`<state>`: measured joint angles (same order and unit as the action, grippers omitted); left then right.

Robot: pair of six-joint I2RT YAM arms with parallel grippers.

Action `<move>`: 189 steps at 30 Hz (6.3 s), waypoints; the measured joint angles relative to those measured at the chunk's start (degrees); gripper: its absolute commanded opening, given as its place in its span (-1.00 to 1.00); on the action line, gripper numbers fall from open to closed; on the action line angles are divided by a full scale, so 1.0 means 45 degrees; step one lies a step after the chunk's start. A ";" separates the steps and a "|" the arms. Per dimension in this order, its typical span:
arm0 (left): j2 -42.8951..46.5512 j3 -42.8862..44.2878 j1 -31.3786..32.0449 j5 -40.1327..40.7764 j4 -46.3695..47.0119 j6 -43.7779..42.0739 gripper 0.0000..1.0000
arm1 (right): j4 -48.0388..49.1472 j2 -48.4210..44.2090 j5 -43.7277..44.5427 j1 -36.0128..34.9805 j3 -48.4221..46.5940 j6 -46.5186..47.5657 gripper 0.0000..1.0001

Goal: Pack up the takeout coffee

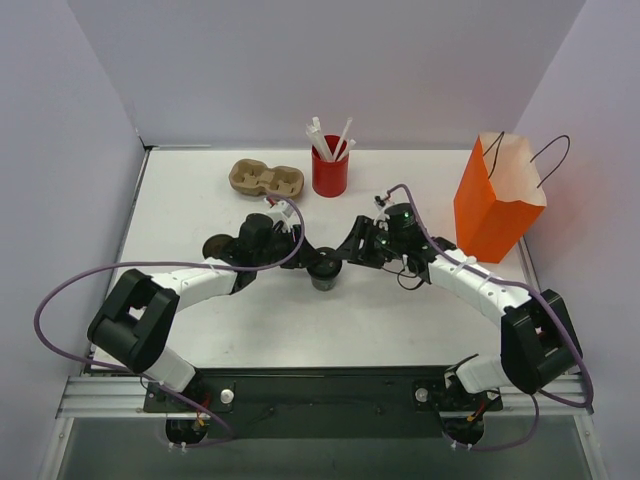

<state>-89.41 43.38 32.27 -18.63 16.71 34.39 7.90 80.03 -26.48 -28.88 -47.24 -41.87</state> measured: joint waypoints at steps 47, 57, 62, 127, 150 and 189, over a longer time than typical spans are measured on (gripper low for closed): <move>-0.0505 -0.0039 0.0121 0.0107 0.1015 -0.0155 -0.04 | 0.3410 0.0549 -0.1477 0.0617 0.1865 -0.0670 -0.06; -0.0675 0.0112 0.0155 0.0141 0.1093 -0.0165 -0.04 | 0.1137 -0.0175 -0.1593 0.1462 0.0515 0.0180 -0.30; -0.0782 0.0228 0.0170 0.0141 0.1088 -0.0170 -0.04 | 0.0223 0.0170 -0.1345 0.1506 0.0112 0.0607 -0.38; -0.1462 -0.0699 0.1389 0.2463 0.3716 0.1064 0.04 | 0.5459 0.0427 -0.0233 0.1239 0.3186 -0.1248 -0.53; -0.2074 -0.0991 0.1001 0.1787 0.5158 0.1321 -0.07 | 0.9612 0.1010 -0.0350 0.1243 0.4920 -0.2783 -0.66; -0.0476 0.4133 0.0889 0.1540 -0.7558 -0.1098 0.71 | -0.2788 -0.1987 0.1608 -0.0597 -0.0180 0.1268 -0.17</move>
<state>-91.55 61.98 36.27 -11.70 -17.30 29.45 -4.64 71.09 -19.25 -31.57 -48.05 -36.16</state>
